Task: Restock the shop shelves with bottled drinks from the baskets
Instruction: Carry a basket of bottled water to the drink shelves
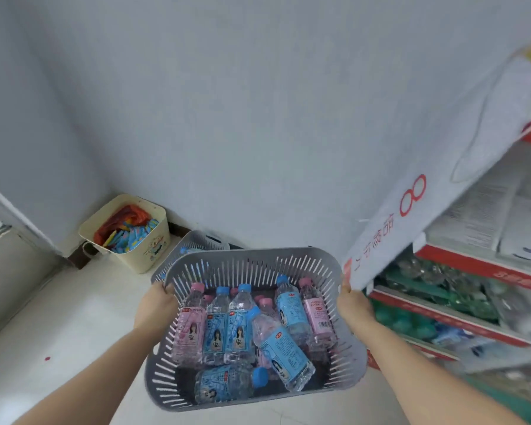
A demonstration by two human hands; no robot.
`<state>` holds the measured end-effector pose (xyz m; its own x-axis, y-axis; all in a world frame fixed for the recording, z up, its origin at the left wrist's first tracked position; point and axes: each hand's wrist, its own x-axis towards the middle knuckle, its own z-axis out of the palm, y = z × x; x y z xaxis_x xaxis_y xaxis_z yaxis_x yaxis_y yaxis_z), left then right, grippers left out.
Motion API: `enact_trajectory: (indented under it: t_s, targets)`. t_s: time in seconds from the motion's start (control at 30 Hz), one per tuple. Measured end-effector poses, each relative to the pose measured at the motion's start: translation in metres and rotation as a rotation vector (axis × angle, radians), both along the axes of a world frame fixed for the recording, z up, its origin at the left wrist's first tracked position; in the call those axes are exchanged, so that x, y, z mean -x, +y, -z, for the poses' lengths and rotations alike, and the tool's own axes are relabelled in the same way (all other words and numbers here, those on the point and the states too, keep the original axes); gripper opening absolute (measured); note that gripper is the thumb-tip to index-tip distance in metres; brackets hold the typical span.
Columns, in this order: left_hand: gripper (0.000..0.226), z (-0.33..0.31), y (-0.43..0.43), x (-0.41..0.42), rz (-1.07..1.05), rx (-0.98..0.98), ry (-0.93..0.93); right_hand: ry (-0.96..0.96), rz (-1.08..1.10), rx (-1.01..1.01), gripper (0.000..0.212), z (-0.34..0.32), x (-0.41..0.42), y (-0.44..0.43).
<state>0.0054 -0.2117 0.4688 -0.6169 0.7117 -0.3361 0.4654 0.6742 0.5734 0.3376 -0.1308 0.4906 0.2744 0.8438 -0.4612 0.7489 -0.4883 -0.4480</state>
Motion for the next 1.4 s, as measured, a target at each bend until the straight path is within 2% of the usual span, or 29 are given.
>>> enact_trajectory:
  t_s: [0.2,0.3,0.6,0.87,1.07,1.23,1.4]
  targets:
    - [0.029,0.003,-0.004,-0.077,0.191,0.034,-0.017,0.002,0.177,-0.01,0.065,0.008,-0.094,-0.07]
    - [0.029,-0.001,-0.01,-0.131,0.293,0.047,-0.02,-0.006,0.254,-0.012,0.052,0.006,-0.147,-0.112]
    - [0.027,-0.023,-0.042,-0.325,0.583,-0.006,-0.106,0.016,0.608,-0.034,0.064,-0.02,-0.314,-0.257]
    - [0.028,-0.031,-0.075,-0.499,0.854,0.002,-0.126,0.025,0.851,0.002,0.047,-0.034,-0.445,-0.374]
    - [0.034,-0.042,-0.096,-0.648,1.204,0.034,-0.068,0.009,1.132,-0.003,0.043,-0.038,-0.525,-0.464]
    - [0.036,-0.055,-0.141,-0.772,1.516,0.007,0.006,0.023,1.406,-0.074,0.055,-0.029,-0.577,-0.546]
    - [0.031,-0.053,-0.197,-0.885,1.612,0.005,-0.122,0.043,1.68,-0.14,0.067,-0.012,-0.619,-0.631]
